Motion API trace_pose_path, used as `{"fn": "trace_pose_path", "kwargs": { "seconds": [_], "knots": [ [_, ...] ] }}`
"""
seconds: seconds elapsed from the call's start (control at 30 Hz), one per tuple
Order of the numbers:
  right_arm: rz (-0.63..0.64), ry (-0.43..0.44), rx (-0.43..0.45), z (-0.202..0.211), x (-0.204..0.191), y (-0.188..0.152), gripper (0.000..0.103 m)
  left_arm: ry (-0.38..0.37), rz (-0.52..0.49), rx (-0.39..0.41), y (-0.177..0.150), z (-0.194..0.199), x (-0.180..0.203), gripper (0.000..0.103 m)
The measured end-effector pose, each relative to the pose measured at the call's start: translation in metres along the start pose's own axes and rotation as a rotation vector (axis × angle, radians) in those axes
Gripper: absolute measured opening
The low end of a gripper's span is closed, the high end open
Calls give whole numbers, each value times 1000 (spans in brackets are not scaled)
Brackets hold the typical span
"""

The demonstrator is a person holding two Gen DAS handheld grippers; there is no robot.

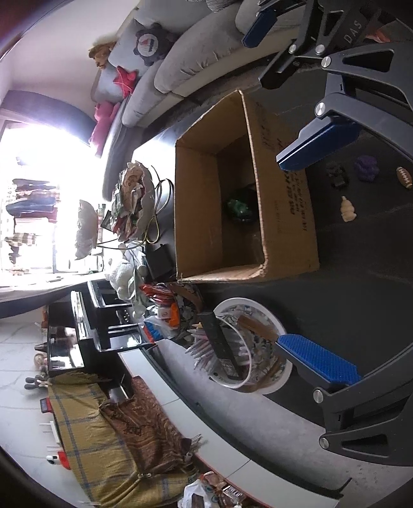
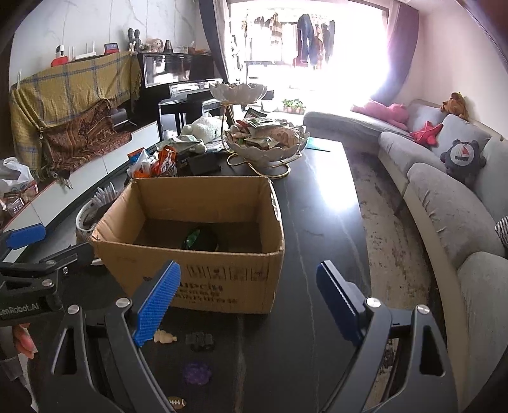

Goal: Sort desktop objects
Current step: 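Withdraw both open tools from the box back toward the remaining toys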

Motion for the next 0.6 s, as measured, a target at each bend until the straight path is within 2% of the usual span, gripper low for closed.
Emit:
{"fn": "trace_pose_path", "kwargs": {
  "seconds": [0.4,0.6],
  "knots": [
    [0,11,3,18,-6,-11,86,-1,4,-20,-17,15,-5,102],
    [0,23,-8,24,-12,-21,86,-25,21,-23,-28,25,-8,102]
  ]
}}
Point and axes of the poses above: each gripper's, at about its wrist camera, not at the fingertips, and z roughly against the way its jaws point, x to its right, y to its top, the point moved 9 cm from there along -z, roughly the way its jaws point, and after that the axes turned 8 degrees about z, right-handed, at the moved point
